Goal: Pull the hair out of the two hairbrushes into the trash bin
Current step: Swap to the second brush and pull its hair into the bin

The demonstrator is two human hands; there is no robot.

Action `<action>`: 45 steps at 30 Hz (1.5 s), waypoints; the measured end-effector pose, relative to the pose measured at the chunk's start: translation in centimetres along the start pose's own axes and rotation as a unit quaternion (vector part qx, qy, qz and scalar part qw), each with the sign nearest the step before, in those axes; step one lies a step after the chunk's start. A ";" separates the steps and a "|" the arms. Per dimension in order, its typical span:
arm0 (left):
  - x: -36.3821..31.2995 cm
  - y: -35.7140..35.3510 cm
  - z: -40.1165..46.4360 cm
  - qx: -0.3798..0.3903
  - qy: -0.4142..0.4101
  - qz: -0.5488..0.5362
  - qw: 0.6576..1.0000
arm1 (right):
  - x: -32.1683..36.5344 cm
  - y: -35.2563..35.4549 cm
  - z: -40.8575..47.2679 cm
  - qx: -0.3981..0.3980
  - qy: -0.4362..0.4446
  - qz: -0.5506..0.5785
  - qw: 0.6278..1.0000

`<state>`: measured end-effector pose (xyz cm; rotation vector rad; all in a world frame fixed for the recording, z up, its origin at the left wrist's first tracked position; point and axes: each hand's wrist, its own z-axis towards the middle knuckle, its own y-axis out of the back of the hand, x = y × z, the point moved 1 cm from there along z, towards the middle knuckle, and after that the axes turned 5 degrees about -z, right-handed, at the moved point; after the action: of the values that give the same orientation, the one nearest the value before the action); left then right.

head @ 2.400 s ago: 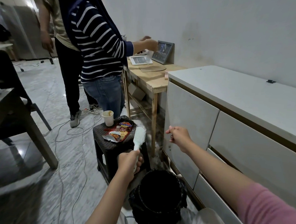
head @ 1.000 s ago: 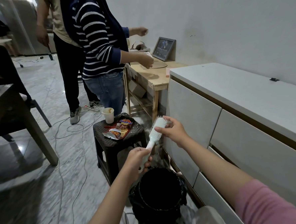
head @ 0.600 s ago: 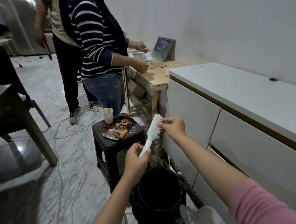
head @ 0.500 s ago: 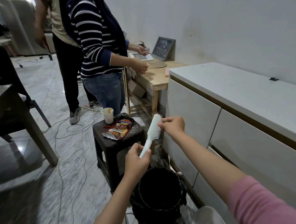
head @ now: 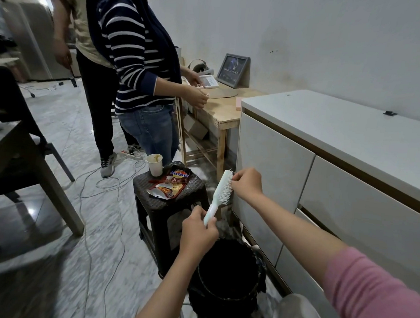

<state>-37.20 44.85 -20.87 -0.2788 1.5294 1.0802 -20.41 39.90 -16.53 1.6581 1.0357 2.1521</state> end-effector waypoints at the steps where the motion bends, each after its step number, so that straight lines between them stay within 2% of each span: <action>1: -0.1 -0.1 0.0 0.001 -0.001 0.010 1.000 | -0.1 0.0 0.0 0.003 0.010 -0.017 1.000; 5: -0.5 -0.3 0.5 0.005 0.036 0.017 0.999 | -0.3 0.2 -0.3 0.007 0.030 -0.043 0.999; 10: -0.2 0.1 1.2 -0.007 0.106 -0.017 0.994 | -0.4 0.7 -0.7 0.028 0.008 0.037 0.999; 15: 0.7 0.1 1.8 0.019 0.186 -0.136 0.973 | -1.1 1.6 -0.7 0.064 -0.060 0.212 0.973; 19: 0.4 0.3 1.3 0.050 0.225 -0.263 0.937 | -1.8 1.8 -0.7 0.059 -0.103 0.268 0.956; 21: 0.1 0.5 1.0 0.067 0.226 -0.292 0.927 | -2.7 1.5 -0.5 0.051 -0.121 0.246 0.960; 24: -0.5 0.7 0.7 0.089 0.230 -0.326 0.912 | -3.5 1.3 -0.6 0.047 -0.109 0.132 0.984; 29: -1.2 0.5 0.6 0.111 0.239 -0.393 0.881 | -3.2 0.4 -1.0 0.133 -0.112 0.008 0.985; 31: -1.3 0.5 0.6 0.110 0.237 -0.393 0.881 | -2.8 0.4 -1.2 0.137 -0.094 -0.006 0.986; 35: -1.1 0.1 1.0 0.106 0.237 -0.386 0.885 | -2.5 0.1 -0.7 0.084 -0.100 0.140 0.982; 37: -0.9 -0.2 1.3 0.108 0.233 -0.371 0.892 | -2.6 -0.4 -0.2 0.079 -0.118 0.204 0.969; 45: 0.1 -1.7 2.1 0.118 0.200 -0.253 0.939 | -3.7 -1.6 0.7 0.076 -0.180 0.343 0.919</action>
<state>-34.67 45.58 -21.50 -0.7152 1.7912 0.4401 -18.94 39.22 -20.28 2.6759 0.5667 2.0051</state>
